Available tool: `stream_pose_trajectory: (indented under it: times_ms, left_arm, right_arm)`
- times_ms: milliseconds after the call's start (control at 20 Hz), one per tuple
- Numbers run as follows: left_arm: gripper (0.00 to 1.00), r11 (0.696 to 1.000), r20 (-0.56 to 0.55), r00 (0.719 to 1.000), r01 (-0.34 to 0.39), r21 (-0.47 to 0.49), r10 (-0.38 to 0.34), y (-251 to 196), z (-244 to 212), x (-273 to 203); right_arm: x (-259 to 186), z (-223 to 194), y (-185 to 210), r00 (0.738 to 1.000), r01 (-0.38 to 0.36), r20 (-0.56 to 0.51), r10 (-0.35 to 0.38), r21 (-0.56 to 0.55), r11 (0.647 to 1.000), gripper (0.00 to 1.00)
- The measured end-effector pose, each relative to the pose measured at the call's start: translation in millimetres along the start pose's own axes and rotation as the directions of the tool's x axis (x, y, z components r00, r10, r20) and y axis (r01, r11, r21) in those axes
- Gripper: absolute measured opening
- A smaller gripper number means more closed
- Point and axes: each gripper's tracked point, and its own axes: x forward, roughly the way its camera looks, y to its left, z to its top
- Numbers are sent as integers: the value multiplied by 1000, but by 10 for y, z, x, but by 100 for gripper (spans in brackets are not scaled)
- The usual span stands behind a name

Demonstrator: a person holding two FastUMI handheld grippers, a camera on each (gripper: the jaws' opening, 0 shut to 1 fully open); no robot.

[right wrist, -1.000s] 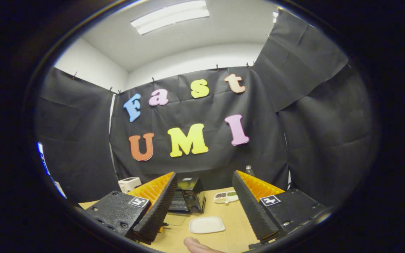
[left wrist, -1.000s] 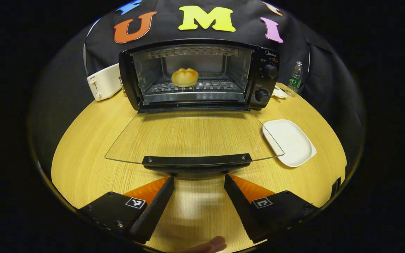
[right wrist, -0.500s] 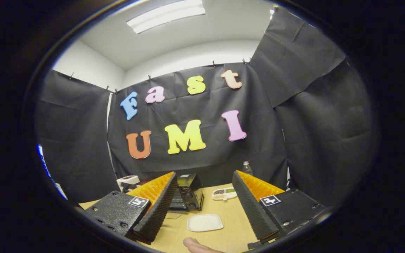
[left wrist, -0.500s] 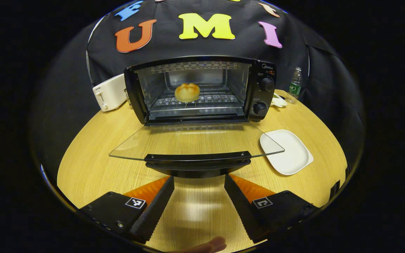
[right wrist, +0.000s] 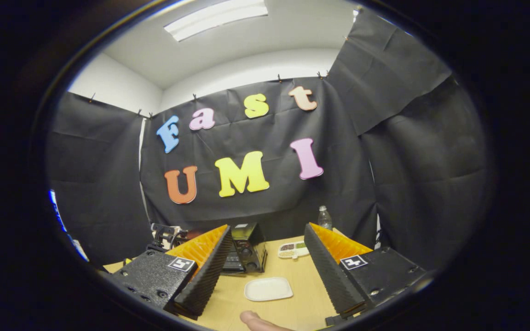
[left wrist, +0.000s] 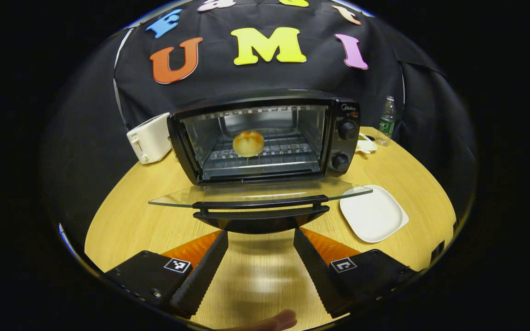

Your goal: Open the electric oven with the left hand, put the food in, and close the electric oven.

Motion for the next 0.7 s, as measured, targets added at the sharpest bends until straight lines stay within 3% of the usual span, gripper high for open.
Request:
stream_pose_trajectory:
  times_ms: [150, 350, 450, 700]
  left_arm:
    - [95, 999, 73, 997, -23, 37, 21, 66, 244, 33]
    - [100, 999, 109, 994, -25, -29, 28, 128, 410, 219]
    - [95, 999, 135, 991, -8, -47, 14, 156, 487, 325]
    - [96, 996, 286, 958, 1, -90, 25, 272, 798, 368]
  right_arm:
    - [48, -85, -24, 1000, 5, -29, -5, 11, 1000, 96]
    - [81, -125, -58, 999, 13, -43, -13, 17, 1000, 96]
    - [86, -137, -86, 999, 19, -43, -19, 18, 1000, 96]
    - [108, -200, -125, 998, 33, -56, -31, 24, 999, 96]
